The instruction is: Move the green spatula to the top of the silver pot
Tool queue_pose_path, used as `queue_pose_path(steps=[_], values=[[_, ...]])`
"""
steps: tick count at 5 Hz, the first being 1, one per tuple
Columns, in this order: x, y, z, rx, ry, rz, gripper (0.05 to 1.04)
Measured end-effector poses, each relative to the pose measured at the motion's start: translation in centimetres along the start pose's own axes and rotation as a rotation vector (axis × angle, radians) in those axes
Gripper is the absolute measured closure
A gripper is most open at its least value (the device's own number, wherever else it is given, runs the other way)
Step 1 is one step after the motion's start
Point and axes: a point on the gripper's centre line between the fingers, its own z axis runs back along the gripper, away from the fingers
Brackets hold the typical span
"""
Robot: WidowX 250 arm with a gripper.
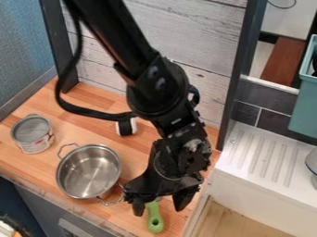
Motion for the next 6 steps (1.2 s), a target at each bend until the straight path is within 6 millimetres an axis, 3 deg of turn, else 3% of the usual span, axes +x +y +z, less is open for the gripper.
queue_pose_path(steps=[2,3,5,6], values=[[-0.9,-0.7,-1.9,0.054,0.041,-0.023,0.083],[-0.6,-0.9,-2.4,0.058,0.049,-0.02,0.14],[-0.1,-1.0,-2.7,0.048,0.054,0.025,0.708],[0.3,-0.4,-2.9,0.05,0.081,0.057,0.725]])
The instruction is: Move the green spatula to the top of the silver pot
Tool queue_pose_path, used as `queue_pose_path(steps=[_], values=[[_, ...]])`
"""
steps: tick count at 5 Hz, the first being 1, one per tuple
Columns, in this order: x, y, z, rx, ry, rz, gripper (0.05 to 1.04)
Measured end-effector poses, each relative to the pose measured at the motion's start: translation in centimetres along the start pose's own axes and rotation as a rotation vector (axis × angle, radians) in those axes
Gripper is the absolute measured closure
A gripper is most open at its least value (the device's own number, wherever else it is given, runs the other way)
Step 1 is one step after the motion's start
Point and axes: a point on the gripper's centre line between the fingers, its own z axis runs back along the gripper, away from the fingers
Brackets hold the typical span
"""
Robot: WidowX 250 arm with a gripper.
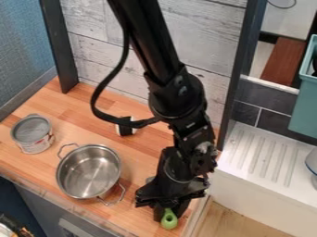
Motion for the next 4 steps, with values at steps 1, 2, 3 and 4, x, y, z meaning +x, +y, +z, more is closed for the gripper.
queue_pose_path(steps=[1,2,3,4], values=[[0.8,0.8,0.4,-0.035,0.048,0.047,0.725],[1.8,0.6,1.8,-0.085,0.064,0.095,0.725],[2.5,-0.1,3.2,-0.13,0.087,0.136,0.725],[3.9,-0.3,4.0,-0.15,0.156,0.269,0.725]])
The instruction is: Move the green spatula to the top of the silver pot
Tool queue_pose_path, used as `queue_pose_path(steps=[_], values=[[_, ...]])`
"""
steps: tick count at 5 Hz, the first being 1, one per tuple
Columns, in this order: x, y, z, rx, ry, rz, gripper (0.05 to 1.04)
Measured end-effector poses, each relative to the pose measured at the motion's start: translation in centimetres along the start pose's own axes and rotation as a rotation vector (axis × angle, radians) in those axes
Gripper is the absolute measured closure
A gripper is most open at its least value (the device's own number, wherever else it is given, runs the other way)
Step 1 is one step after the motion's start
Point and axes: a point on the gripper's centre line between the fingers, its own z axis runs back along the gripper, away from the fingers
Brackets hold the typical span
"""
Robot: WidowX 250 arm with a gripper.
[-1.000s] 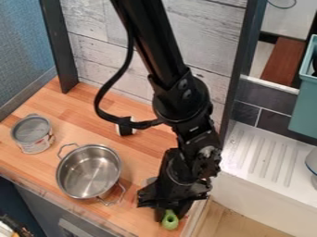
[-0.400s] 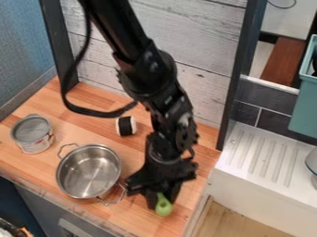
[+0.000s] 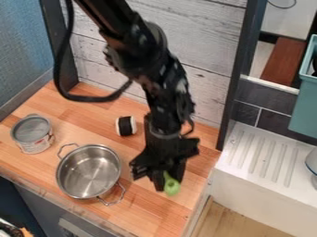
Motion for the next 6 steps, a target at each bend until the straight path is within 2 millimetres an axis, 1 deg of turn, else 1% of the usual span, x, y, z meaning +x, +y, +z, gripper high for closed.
queue_pose_path(steps=[1,3,4,5,6], values=[[1.4,-0.9,0.2,-0.014,0.058,0.104,0.725],[2.3,-3.1,-1.3,0.002,0.123,0.135,0.725],[3.1,-3.5,-2.0,0.008,0.133,0.145,0.725],[4.6,-3.6,-2.1,0.011,0.117,0.177,0.726],[6.6,-2.9,-2.0,0.027,0.094,0.256,0.725]])
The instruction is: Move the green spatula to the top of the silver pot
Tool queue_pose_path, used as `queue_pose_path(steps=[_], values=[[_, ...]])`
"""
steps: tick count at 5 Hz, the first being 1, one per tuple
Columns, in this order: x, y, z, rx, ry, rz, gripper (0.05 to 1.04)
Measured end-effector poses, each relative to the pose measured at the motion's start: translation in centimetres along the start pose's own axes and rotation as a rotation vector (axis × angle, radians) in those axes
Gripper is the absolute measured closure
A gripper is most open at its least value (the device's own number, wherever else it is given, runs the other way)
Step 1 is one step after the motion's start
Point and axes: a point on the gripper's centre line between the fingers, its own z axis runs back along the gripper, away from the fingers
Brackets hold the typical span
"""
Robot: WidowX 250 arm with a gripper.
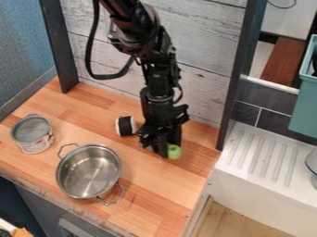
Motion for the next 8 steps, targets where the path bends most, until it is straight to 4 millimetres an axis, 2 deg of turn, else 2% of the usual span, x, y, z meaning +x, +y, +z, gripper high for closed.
queue_pose_path(steps=[3,4,8], values=[[4.8,1.7,-0.3,0.041,-0.026,0.166,0.725],[5.8,1.7,-0.7,0.053,-0.019,0.193,0.725],[8.5,0.7,0.4,0.005,-0.043,0.255,0.726]])
